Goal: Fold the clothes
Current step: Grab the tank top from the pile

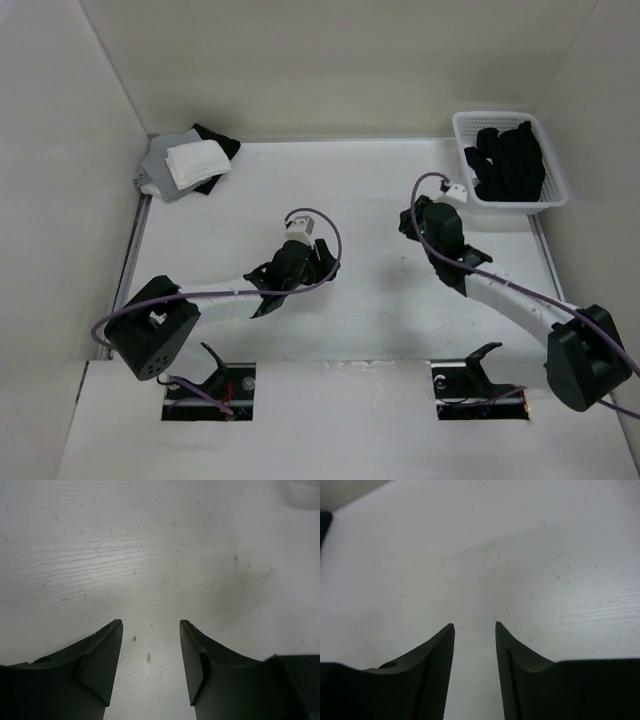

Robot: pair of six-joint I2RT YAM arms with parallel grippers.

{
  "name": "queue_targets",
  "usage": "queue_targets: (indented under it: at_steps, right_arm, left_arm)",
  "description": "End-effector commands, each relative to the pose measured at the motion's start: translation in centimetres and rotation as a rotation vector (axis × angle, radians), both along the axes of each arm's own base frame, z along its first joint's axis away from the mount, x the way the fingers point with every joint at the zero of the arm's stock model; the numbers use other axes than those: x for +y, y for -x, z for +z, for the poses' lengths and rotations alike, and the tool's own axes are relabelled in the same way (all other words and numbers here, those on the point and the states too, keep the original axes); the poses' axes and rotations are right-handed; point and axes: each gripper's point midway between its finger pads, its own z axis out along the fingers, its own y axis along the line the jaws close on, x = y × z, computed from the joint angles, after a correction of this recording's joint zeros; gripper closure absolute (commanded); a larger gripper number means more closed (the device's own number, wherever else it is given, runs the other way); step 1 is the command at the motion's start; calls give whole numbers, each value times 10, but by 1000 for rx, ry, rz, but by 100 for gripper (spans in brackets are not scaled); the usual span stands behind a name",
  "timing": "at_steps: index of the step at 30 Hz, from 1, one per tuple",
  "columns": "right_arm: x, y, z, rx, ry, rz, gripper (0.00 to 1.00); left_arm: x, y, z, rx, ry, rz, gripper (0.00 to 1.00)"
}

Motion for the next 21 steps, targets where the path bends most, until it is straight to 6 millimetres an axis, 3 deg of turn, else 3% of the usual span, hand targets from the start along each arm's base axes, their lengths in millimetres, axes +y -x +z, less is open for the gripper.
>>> queue_targets:
  at_steps: [1, 6, 10, 16, 21]
  right_arm:
    - [-32, -21, 78, -143, -44, -111, 64]
    - [-91, -42, 110, -177, -30, -257, 91]
    - [-157, -79, 114, -131, -1, -415, 99]
    - [-233, -150, 93, -63, 12, -555, 97]
    - [-283, -205, 57, 23, 56, -609, 72]
  left_arm:
    - [-12, 6, 27, -98, 79, -53, 52]
    - [-9, 9, 29, -120, 92, -56, 52]
    - [-5, 10, 37, -145, 119, -57, 55]
    - [1, 2, 25, -121, 115, -34, 55]
    - [-1, 1, 17, -108, 112, -35, 55]
